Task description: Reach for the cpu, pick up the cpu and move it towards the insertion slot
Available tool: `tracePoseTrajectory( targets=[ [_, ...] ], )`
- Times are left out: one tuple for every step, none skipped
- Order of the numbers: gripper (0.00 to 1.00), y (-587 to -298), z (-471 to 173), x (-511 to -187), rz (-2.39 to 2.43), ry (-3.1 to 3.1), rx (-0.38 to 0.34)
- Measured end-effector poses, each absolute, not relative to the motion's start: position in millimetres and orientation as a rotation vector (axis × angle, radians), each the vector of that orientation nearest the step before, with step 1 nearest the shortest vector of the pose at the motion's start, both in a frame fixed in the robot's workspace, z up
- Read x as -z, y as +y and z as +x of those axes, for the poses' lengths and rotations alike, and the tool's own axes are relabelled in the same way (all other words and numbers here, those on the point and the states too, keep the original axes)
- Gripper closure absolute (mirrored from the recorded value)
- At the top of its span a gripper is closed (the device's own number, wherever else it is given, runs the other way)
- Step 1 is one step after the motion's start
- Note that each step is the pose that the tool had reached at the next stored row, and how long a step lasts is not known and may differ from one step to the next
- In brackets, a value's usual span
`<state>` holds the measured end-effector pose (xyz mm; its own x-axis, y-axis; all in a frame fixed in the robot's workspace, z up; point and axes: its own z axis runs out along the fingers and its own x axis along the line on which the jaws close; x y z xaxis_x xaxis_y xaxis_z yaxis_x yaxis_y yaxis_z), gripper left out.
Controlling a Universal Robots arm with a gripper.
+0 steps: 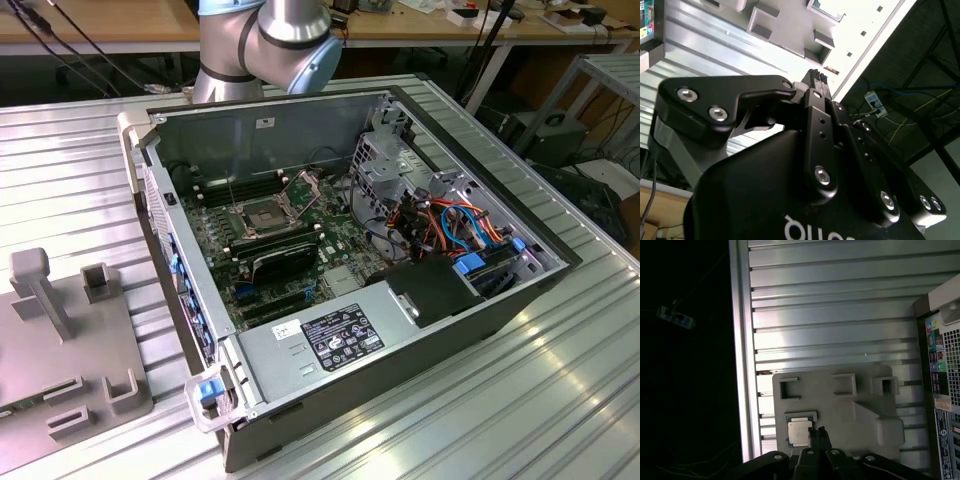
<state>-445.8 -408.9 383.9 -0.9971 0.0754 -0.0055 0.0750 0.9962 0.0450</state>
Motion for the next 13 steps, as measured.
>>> tracePoseTrajectory(
  targets=[
    [0.89, -409.1, -451.4, -383.8, 0.118, 3.132, -0.071],
    [0.89, -409.2, -454.2, -383.7, 0.118, 3.132, -0.071],
    [0.89, -409.3, -456.7, -383.7, 0.118, 3.132, -0.072],
    [0.89, -409.3, -458.6, -383.5, 0.118, 3.133, -0.072],
    [0.89, -409.3, -459.1, -383.4, 0.118, 3.133, -0.072],
    [0.89, -409.3, -459.1, -383.4, 0.118, 3.133, -0.072],
    [0.89, -409.2, -459.4, -383.5, 0.118, 3.133, -0.072],
    [0.89, -409.3, -459.7, -383.4, 0.118, 3.133, -0.072],
    [0.89, -409.3, -459.8, -383.5, 0.118, 3.133, -0.072],
    [0.89, -409.3, -459.8, -383.4, 0.118, 3.133, -0.072],
    [0.89, -409.3, -459.9, -383.4, 0.118, 3.133, -0.072],
    [0.89, -409.3, -460.0, -383.4, 0.118, 3.133, -0.072],
    [0.89, -409.3, -460.0, -383.4, 0.118, 3.133, -0.072]
  ],
)
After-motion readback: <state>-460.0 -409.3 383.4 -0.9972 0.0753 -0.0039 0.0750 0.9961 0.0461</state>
